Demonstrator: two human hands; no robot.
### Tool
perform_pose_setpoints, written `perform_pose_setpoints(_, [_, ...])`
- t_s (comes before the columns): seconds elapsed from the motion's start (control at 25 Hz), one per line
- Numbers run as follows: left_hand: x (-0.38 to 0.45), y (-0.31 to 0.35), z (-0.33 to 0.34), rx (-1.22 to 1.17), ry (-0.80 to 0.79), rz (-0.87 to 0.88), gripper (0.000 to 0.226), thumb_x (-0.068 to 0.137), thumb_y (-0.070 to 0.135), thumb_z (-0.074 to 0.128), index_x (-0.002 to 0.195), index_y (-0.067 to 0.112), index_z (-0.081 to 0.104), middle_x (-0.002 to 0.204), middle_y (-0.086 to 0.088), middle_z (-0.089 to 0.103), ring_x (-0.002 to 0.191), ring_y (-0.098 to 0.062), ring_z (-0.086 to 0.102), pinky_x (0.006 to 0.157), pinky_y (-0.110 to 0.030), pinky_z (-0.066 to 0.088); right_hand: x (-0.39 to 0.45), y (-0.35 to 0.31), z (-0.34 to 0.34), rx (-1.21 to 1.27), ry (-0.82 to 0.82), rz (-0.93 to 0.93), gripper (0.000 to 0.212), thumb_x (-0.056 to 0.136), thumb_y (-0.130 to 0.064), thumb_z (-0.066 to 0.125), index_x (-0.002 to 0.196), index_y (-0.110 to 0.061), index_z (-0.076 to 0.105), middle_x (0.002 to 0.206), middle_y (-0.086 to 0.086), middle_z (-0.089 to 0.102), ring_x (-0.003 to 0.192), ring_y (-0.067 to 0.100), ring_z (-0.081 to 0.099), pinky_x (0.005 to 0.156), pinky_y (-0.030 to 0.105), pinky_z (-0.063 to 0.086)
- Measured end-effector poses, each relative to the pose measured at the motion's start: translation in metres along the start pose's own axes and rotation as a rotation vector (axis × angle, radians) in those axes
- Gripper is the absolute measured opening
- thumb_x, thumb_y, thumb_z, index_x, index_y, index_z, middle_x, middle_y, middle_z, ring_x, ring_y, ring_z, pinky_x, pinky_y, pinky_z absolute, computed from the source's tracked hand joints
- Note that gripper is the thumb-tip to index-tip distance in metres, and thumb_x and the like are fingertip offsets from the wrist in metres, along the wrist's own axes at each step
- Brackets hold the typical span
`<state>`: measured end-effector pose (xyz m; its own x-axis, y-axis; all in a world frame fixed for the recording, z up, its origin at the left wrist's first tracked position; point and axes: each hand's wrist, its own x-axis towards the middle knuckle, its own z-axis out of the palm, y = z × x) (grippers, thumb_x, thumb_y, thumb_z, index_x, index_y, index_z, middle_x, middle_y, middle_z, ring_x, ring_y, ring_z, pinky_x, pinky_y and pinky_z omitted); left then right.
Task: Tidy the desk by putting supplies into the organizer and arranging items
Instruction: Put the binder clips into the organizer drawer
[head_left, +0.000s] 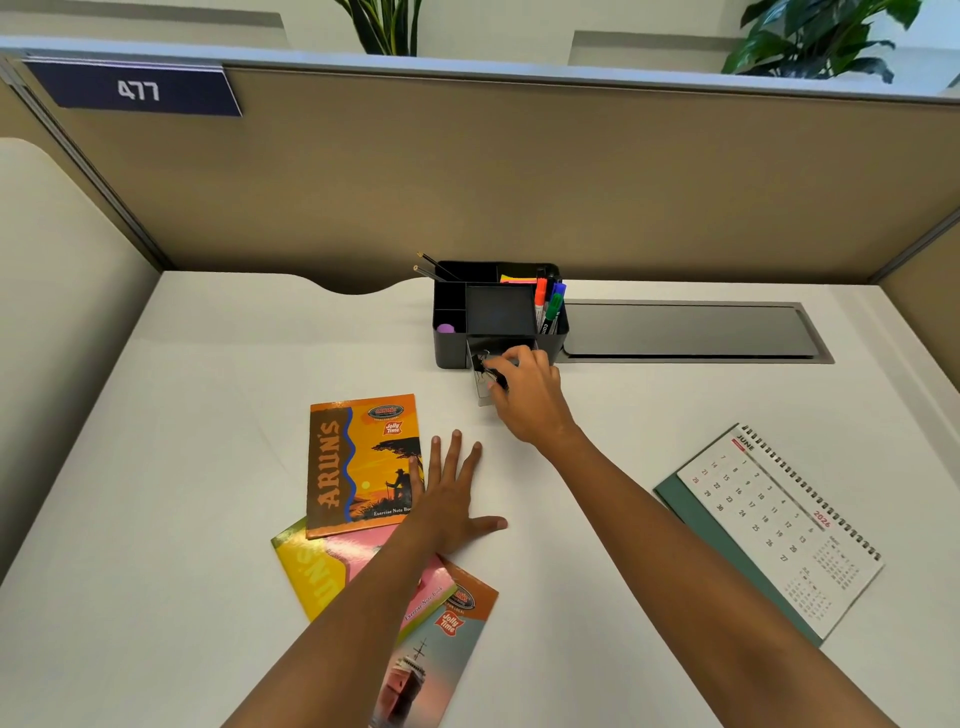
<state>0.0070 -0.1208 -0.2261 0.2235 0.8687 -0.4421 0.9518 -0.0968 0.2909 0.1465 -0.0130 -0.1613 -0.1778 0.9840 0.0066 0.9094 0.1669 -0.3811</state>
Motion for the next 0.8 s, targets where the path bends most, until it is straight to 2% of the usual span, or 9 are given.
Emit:
perform_pose_setpoints(0.12, [0.0, 0.0, 0.0, 0.005, -0.001, 0.002, 0.112, 0.075, 0.082, 0.047, 0.152, 0.03, -0.017, 0.156, -0.002, -0.035, 0.141, -0.03, -0.036, 0.111, -0.059, -0.017, -0.002, -0.001, -0.003, 0.037, -0.058, -0.071, 0.055, 0.09, -0.046, 0.06, 0.139, -0.024, 0.049, 0.143, 0.0, 0.047, 0.132, 0.022, 0.038, 0.11, 0.043, 0.032])
perform_pose_setpoints(0.24, [0.0, 0.0, 0.0, -0.002, 0.002, 0.006, 0.112, 0.076, 0.081, 0.047, 0.152, 0.03, -0.017, 0.156, -0.002, -0.035, 0.141, -0.029, -0.036, 0.111, -0.059, -0.018, 0.001, 0.002, -0.006, -0.042, -0.121, -0.124, 0.063, 0.09, -0.04, 0.065, 0.146, -0.027, 0.041, 0.146, -0.001, 0.046, 0.136, 0.023, 0.036, 0.113, 0.044, 0.028])
perform_pose_setpoints(0.44, [0.0, -0.001, 0.001, -0.005, 0.003, 0.009, 0.112, 0.076, 0.081, 0.046, 0.152, 0.03, -0.017, 0.156, -0.002, -0.035, 0.141, -0.03, -0.037, 0.111, -0.059, -0.019, 0.011, -0.001, -0.004, -0.075, -0.075, -0.134, 0.054, 0.089, -0.041, 0.066, 0.139, -0.024, 0.052, 0.131, 0.002, 0.062, 0.125, 0.021, 0.048, 0.108, 0.039, 0.032])
perform_pose_setpoints(0.6, [-0.001, 0.0, 0.001, -0.001, 0.0, 0.006, 0.112, 0.076, 0.082, 0.046, 0.152, 0.03, -0.018, 0.156, -0.001, -0.035, 0.141, -0.03, -0.036, 0.111, -0.058, -0.019, 0.018, -0.006, 0.001, -0.085, -0.011, -0.157, 0.041, 0.091, -0.043, 0.063, 0.127, -0.024, 0.063, 0.122, 0.0, 0.067, 0.118, 0.02, 0.051, 0.101, 0.036, 0.034])
perform_pose_setpoints(0.72, [0.0, 0.0, 0.0, 0.001, 0.003, 0.005, 0.112, 0.076, 0.082, 0.046, 0.152, 0.03, -0.017, 0.156, -0.002, -0.035, 0.141, -0.03, -0.036, 0.111, -0.058, -0.019, 0.019, -0.008, 0.005, -0.067, -0.006, -0.176, 0.034, 0.093, -0.037, 0.062, 0.123, -0.023, 0.066, 0.122, -0.001, 0.067, 0.118, 0.018, 0.05, 0.1, 0.036, 0.034])
perform_pose_setpoints(0.8, [0.001, -0.001, 0.001, -0.002, 0.005, 0.003, 0.112, 0.075, 0.082, 0.046, 0.153, 0.03, -0.017, 0.156, -0.002, -0.035, 0.141, -0.03, -0.036, 0.11, -0.058, -0.019, 0.016, -0.005, 0.005, -0.029, 0.007, -0.188, 0.036, 0.091, -0.034, 0.066, 0.125, -0.022, 0.065, 0.127, -0.001, 0.065, 0.122, 0.019, 0.049, 0.103, 0.036, 0.033])
